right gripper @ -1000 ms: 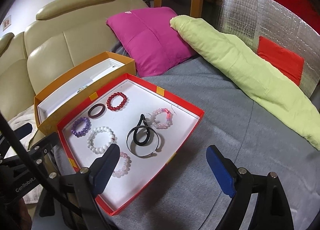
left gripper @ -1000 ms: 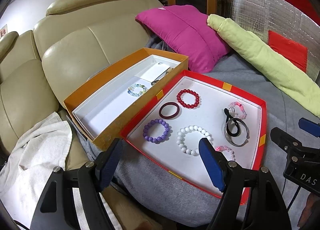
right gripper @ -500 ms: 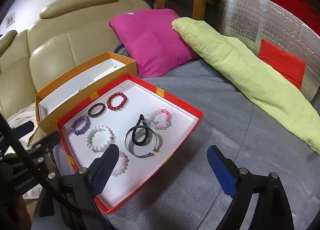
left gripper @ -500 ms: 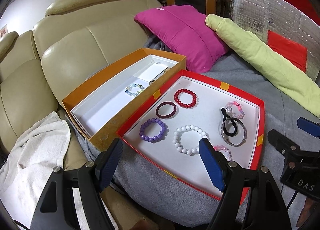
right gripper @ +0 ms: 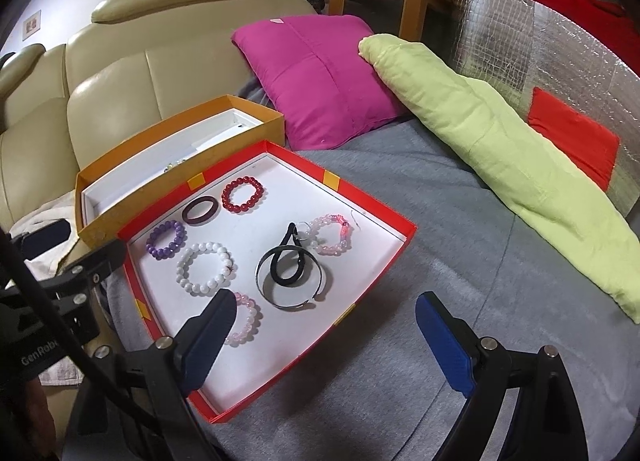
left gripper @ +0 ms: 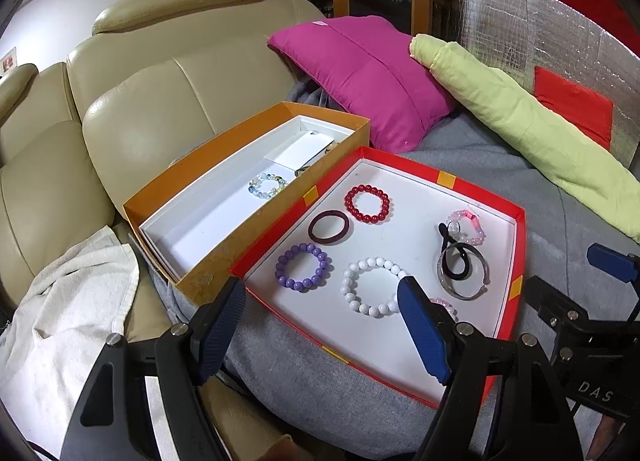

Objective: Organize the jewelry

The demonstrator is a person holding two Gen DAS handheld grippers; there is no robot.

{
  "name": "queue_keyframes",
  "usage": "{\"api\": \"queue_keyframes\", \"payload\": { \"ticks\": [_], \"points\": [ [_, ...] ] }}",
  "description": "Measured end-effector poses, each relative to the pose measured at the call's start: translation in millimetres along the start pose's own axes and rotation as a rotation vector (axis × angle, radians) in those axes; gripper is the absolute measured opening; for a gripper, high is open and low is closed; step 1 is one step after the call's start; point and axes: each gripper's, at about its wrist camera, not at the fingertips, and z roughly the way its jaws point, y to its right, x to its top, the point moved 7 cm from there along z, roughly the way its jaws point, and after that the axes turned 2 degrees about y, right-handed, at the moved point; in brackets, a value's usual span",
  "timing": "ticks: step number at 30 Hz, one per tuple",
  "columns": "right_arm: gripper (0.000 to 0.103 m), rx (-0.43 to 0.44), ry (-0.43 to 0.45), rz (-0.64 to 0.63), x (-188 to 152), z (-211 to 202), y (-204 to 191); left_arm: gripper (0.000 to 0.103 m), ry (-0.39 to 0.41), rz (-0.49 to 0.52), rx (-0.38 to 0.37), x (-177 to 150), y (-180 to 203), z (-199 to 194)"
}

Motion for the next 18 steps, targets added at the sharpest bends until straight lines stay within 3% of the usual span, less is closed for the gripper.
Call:
{"api": "queue_keyframes", "payload": {
  "ticks": [18],
  "points": [
    [0.093, 0.001, 0.000, -0.015, 1.3, -0.5, -8.7, 0.079, 0.020, -0.005, 0.009, 1.0, -3.1, -2.5]
  ]
}}
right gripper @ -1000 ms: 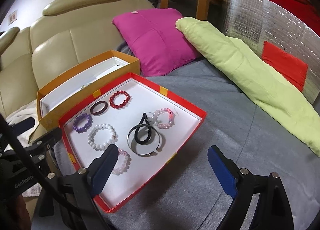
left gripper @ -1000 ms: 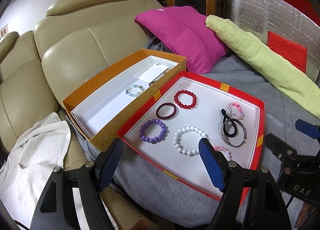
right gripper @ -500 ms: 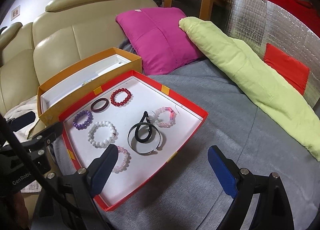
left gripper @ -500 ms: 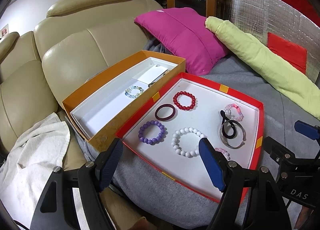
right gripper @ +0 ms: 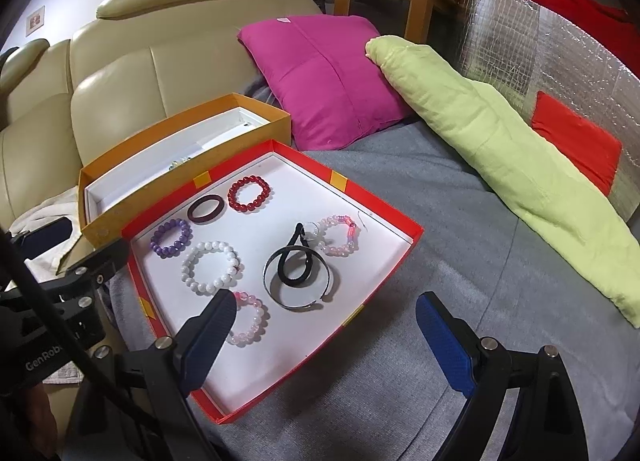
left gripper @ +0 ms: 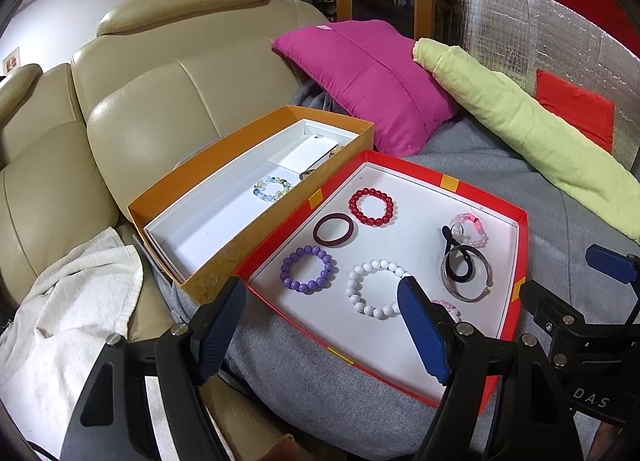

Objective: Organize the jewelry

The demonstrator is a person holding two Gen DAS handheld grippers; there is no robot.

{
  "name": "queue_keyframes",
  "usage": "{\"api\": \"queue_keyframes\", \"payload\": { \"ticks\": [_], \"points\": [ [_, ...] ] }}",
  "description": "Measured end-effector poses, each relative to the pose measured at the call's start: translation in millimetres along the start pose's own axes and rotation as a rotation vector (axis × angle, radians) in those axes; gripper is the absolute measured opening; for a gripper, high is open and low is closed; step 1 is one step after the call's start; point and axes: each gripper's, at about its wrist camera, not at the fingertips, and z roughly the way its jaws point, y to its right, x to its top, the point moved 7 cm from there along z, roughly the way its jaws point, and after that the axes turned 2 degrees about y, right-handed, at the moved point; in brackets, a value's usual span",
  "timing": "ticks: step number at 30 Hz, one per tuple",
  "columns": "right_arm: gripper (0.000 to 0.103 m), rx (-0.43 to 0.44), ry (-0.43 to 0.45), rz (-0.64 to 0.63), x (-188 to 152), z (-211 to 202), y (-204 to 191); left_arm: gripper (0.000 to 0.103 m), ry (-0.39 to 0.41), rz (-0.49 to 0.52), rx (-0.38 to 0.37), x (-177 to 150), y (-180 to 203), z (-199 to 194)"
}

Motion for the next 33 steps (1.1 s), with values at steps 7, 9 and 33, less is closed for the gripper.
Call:
{"api": "queue_keyframes", "payload": {
  "ticks": [7, 9, 33],
  "points": [
    [0.093, 0.000, 0.001, -0.003, 1.0, -0.6, 0.0, 0.079, 0.014, 0.006, 0.004, 0.8, 0.5, -2.5],
    [0.093, -0.001, 0.003, -0.005, 1.8, -0.9, -0.4, 0.079, 0.015, 0.006, 0.003, 1.1, 1.3, -2.7],
    [0.093, 0.000, -0.002, -0.013, 3.7, 4.6, -2.4, 0.079, 0.007, -0.018, -0.019, 2.1, 4.4, 5.8]
  ]
}}
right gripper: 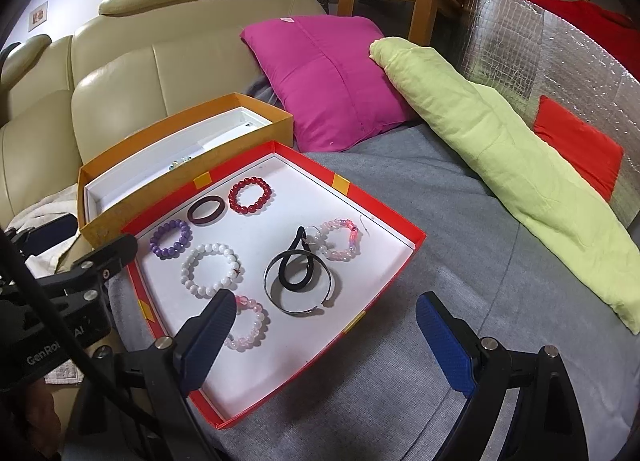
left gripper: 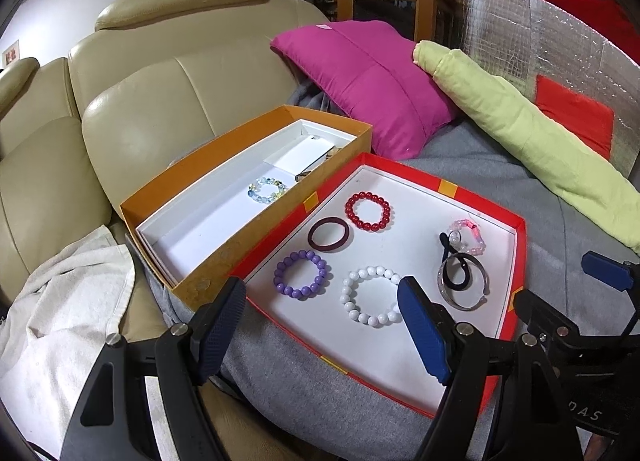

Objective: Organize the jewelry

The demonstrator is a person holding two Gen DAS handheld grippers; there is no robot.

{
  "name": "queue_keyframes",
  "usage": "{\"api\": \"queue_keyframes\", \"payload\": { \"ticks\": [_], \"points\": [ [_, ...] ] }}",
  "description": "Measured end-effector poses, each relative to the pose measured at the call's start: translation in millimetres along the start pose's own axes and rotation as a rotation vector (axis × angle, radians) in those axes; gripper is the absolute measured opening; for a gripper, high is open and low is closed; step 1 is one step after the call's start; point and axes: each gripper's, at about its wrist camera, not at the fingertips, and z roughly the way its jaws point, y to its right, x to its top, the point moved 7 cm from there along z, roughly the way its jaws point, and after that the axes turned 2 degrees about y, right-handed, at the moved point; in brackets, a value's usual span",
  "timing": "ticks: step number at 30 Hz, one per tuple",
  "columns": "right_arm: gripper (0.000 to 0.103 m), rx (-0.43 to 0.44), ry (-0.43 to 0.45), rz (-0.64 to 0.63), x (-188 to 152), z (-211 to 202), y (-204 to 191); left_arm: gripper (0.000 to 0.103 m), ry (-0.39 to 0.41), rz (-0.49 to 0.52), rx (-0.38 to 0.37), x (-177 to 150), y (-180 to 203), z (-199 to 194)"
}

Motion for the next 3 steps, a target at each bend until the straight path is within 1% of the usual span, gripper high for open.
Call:
{"api": "queue_keyframes", "payload": {
  "ticks": [3],
  "points": [
    [0.093, 0.000, -0.002, 0.004, 0.0, 1.2, 0.1, 0.080, 0.006, 0.008, 0.003, 0.8, 0.8, -1.5]
  ]
}}
